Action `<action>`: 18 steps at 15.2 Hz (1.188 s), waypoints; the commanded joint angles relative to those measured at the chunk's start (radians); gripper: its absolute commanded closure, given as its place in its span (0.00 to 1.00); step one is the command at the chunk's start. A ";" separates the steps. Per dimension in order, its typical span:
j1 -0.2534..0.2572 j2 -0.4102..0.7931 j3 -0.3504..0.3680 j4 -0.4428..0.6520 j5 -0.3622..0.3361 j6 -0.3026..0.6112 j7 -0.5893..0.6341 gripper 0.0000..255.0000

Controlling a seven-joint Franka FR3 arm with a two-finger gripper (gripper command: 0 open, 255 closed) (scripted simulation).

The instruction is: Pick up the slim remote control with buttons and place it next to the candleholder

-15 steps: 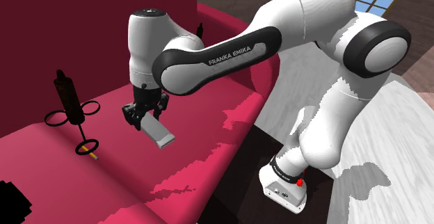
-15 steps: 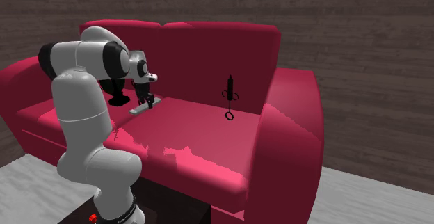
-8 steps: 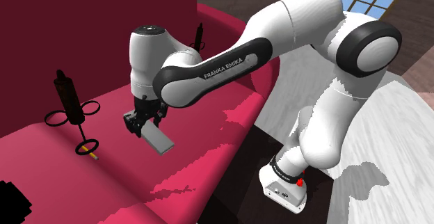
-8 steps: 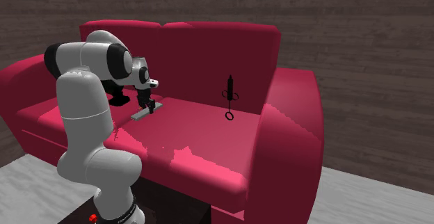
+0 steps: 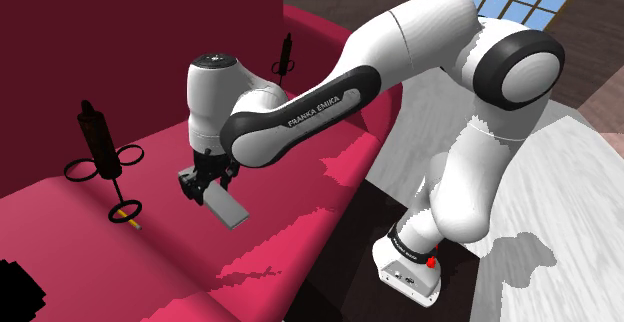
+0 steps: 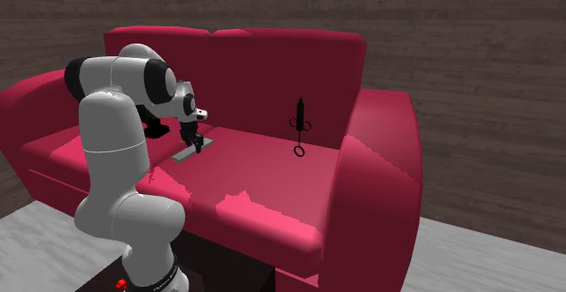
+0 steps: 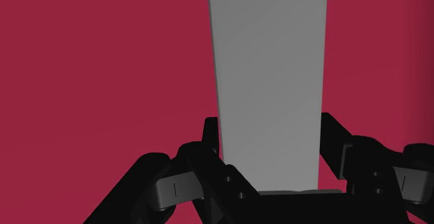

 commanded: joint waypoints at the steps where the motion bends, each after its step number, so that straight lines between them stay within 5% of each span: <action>1: 0.000 0.000 0.000 -0.001 0.000 0.002 0.000 1.00; 4: 0.000 0.000 0.000 -0.001 0.000 0.002 0.000 1.00; 5: 0.000 0.000 0.000 -0.001 0.000 0.002 0.000 0.00; 18: -0.006 -0.070 0.004 0.049 0.027 -0.115 -0.019 0.00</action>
